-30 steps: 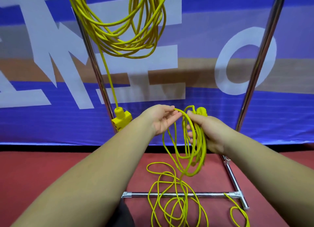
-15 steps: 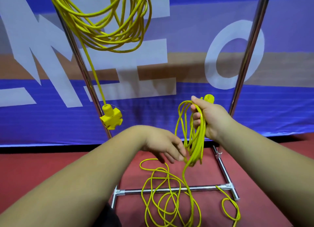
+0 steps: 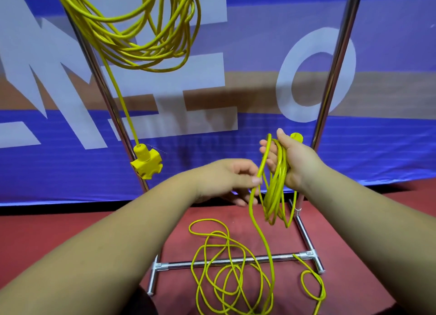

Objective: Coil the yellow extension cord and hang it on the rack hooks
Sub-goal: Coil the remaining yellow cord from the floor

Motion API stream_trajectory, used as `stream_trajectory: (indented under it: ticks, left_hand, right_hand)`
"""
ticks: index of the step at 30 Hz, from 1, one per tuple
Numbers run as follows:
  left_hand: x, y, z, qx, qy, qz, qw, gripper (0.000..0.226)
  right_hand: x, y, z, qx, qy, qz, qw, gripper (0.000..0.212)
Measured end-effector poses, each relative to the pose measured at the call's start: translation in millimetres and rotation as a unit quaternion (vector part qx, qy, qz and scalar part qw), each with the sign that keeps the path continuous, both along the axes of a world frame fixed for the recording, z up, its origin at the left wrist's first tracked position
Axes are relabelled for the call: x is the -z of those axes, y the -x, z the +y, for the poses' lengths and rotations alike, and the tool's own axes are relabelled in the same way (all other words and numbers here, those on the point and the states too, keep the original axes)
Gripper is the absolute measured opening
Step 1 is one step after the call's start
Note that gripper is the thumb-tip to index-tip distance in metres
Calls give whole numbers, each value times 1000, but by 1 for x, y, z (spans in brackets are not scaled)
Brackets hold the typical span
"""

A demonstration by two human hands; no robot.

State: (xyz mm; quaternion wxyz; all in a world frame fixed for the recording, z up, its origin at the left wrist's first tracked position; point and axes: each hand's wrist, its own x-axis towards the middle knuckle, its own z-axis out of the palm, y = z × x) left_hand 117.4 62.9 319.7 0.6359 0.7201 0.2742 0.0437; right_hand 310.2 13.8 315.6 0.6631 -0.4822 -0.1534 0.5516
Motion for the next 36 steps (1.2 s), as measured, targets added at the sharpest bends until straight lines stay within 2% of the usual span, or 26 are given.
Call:
stream_trajectory:
  ticks: [4, 8, 13, 16, 18, 21, 24, 27, 33, 36]
  left_hand:
    - [-4, -6, 6, -98, -58, -51, 992, 25]
    - [-4, -13, -2, -98, -62, -50, 992, 23]
    - [3, -12, -9, -45, -38, 0, 998, 33]
    - [10, -5, -9, 13, 28, 11, 999, 24]
    - [13, -2, -8, 35, 42, 21, 998, 17]
    - [16, 1, -4, 101, -14, 30, 994, 9]
    - [24, 4, -3, 150, 21, 29, 988, 2]
    - [38, 5, -3, 169, 36, 62, 983, 12]
    - [77, 14, -3, 238, -41, 162, 957, 14]
    - [106, 17, -5, 263, -101, 244, 928, 14]
  right_hand:
    - [-1, 5, 1, -36, -12, 0, 999, 32]
    - [1, 10, 4, -40, 2, -10, 999, 30]
    - [-1, 7, 13, -30, 23, -23, 999, 19]
    - [-4, 9, 14, -44, 25, -43, 998, 11]
    - [-5, 10, 14, -55, 27, -52, 997, 14]
    - [-5, 12, 17, -65, 9, -37, 997, 17]
    - [-8, 13, 18, -90, -5, -35, 995, 21]
    - [-11, 15, 20, -115, -5, -42, 993, 21]
    - [-16, 14, 19, -125, -7, -22, 992, 27]
    - [-18, 13, 18, -141, -20, -17, 990, 28]
